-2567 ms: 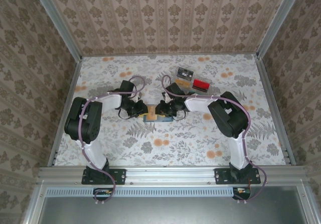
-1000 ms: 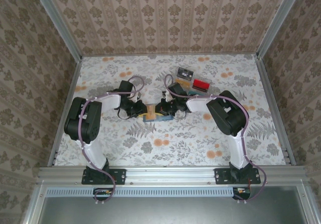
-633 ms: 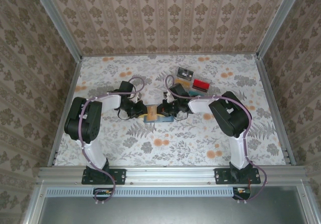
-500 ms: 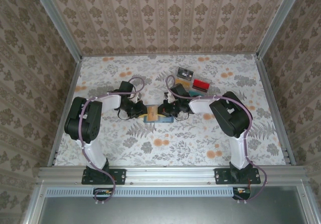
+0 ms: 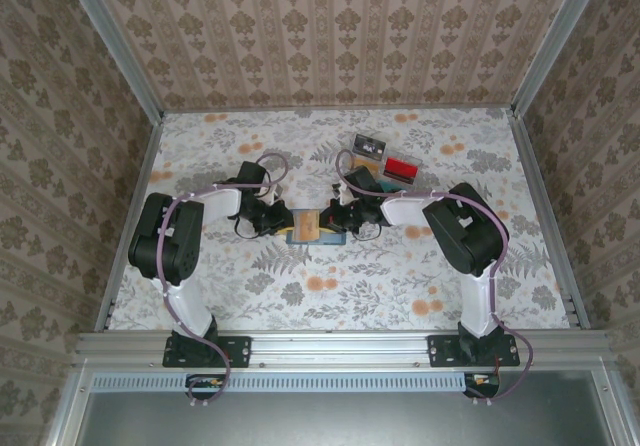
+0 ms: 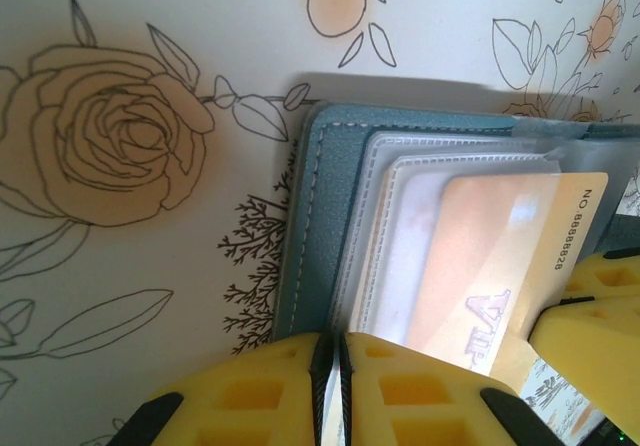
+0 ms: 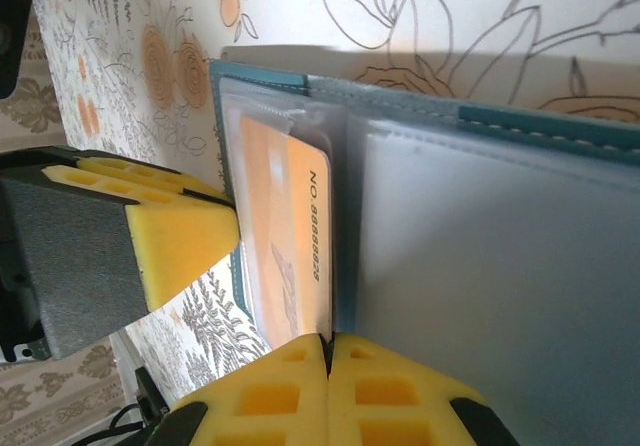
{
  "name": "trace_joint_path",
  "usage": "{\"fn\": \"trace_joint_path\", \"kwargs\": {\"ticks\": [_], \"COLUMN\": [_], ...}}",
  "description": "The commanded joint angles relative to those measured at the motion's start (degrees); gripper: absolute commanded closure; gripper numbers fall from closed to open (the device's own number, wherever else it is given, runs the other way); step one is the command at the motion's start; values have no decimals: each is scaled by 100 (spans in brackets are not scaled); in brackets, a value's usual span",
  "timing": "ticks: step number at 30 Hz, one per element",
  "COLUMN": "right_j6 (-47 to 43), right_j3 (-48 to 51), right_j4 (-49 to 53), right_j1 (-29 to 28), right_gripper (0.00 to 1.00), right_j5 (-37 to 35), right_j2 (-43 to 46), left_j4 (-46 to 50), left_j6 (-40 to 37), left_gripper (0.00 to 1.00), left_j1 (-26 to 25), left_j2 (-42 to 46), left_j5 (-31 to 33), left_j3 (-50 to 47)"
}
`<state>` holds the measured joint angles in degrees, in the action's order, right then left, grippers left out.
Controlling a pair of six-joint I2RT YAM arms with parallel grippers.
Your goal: Take the credit cards out of the card holder
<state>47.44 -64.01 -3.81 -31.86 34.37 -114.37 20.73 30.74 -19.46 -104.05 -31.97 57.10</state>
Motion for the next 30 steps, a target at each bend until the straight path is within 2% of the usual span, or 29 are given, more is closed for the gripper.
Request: {"fn": "trace_joint_path", "kwargs": {"ticks": [1, 8, 10, 16, 21, 25, 30], "right_j6": [-121, -308, -412, -725, -948, -921, -770], "right_j3": [38, 115, 292, 827, 859, 741, 780], "right_j4": [314, 451, 500, 370, 545, 615, 415], "right_j1": [39, 57, 57, 178, 319, 328, 329], "right_gripper": [97, 100, 100, 100, 100, 100, 100], "right_j5": [-192, -312, -499, -530, -482, -283, -215], "right_j2": [138, 388, 628, 1379, 1733, 1601, 1556], "left_j4": [327, 361, 322, 128, -96, -480, -689], "left_j6": [-132, 17, 146, 351, 470, 612, 708], "left_gripper": [84, 82, 77, 54, 42, 42, 51], "left_j1": [30, 21, 26, 31, 30, -8, -152], "left_j2": [142, 438, 551, 1047, 1322, 1337, 1195], "left_j5": [105, 71, 97, 30, -219, -640, -828], "left_j3": [26, 158, 157, 103, 105, 23, -16]}}
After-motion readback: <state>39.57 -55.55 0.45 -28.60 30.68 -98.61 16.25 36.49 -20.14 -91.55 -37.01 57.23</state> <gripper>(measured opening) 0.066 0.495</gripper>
